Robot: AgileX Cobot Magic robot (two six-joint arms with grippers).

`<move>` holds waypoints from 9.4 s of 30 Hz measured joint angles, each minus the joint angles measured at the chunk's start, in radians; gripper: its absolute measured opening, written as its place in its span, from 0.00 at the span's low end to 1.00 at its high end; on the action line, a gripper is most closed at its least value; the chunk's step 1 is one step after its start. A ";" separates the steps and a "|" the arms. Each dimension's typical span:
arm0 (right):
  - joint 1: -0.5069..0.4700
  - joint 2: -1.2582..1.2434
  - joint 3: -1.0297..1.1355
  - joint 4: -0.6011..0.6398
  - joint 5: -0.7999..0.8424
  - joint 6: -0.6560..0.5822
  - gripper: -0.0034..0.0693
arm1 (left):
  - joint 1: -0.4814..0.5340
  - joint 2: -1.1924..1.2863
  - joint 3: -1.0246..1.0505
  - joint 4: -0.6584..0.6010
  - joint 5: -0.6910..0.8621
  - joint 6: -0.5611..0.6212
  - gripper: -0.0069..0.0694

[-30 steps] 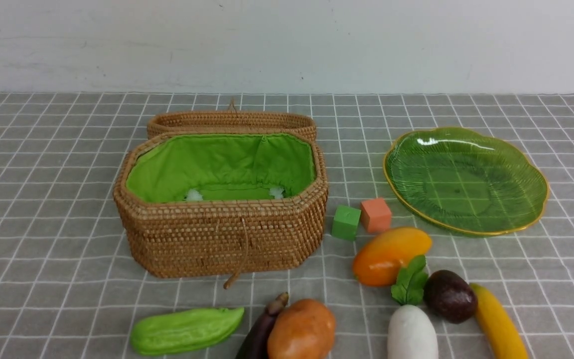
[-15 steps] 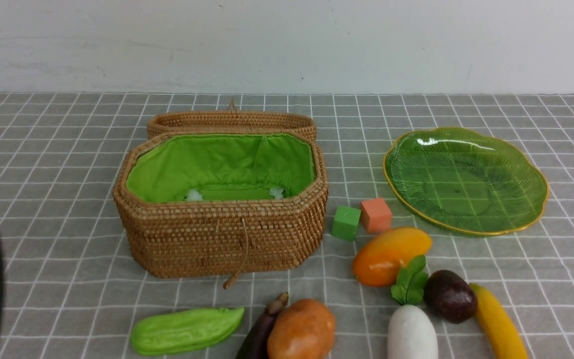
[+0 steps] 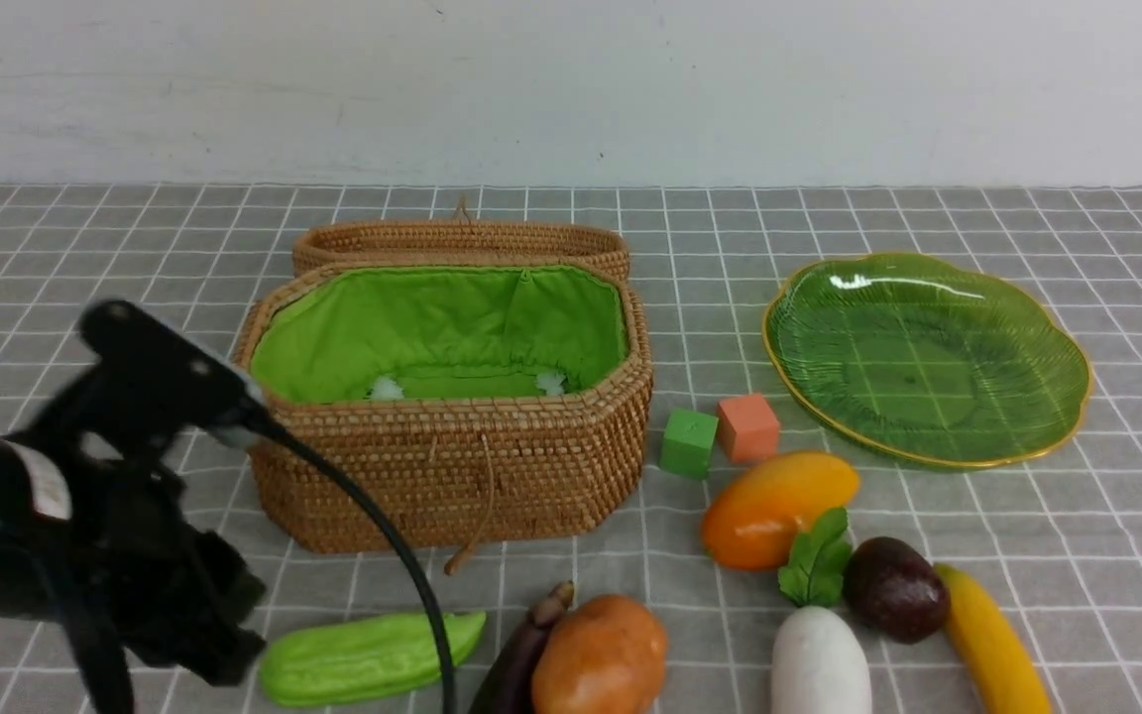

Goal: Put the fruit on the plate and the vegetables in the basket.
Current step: Take a chayote with your left arm and place it on the basket on the left, then use the left arm to grab an eggplant and put it into the left basket, then grab a potato with your left arm and place it in the basket on the left

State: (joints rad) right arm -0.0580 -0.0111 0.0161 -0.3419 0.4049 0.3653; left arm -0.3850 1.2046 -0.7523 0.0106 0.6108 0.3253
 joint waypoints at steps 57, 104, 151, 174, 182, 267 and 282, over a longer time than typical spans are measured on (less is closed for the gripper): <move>0.000 0.000 0.000 0.000 0.000 0.000 0.38 | 0.048 0.476 -0.761 -0.040 0.111 0.252 0.62; 0.000 0.000 0.000 0.000 0.000 0.000 0.38 | 0.048 0.160 -0.461 -0.427 0.549 -0.143 0.77; 0.000 0.000 0.000 0.000 0.000 0.000 0.38 | -0.127 0.220 -0.299 -0.088 0.422 -0.766 0.61; 0.000 0.000 0.000 0.000 0.000 0.000 0.38 | -0.090 0.421 -0.371 1.032 -0.442 -0.643 0.61; 0.000 0.000 0.000 0.000 0.000 0.000 0.38 | -0.090 0.474 -0.371 1.197 -0.407 -0.909 0.65; 0.000 0.000 0.000 0.000 0.000 0.000 0.38 | -0.173 0.314 -0.787 -0.125 0.469 -0.515 0.82; 0.000 0.000 0.000 0.000 0.000 0.000 0.38 | 0.067 0.587 -0.872 -0.086 0.219 -0.655 0.82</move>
State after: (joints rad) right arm -0.0580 -0.0111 0.0161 -0.3419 0.4049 0.3653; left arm -0.3178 1.7914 -1.6243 -0.0750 0.8301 -0.3300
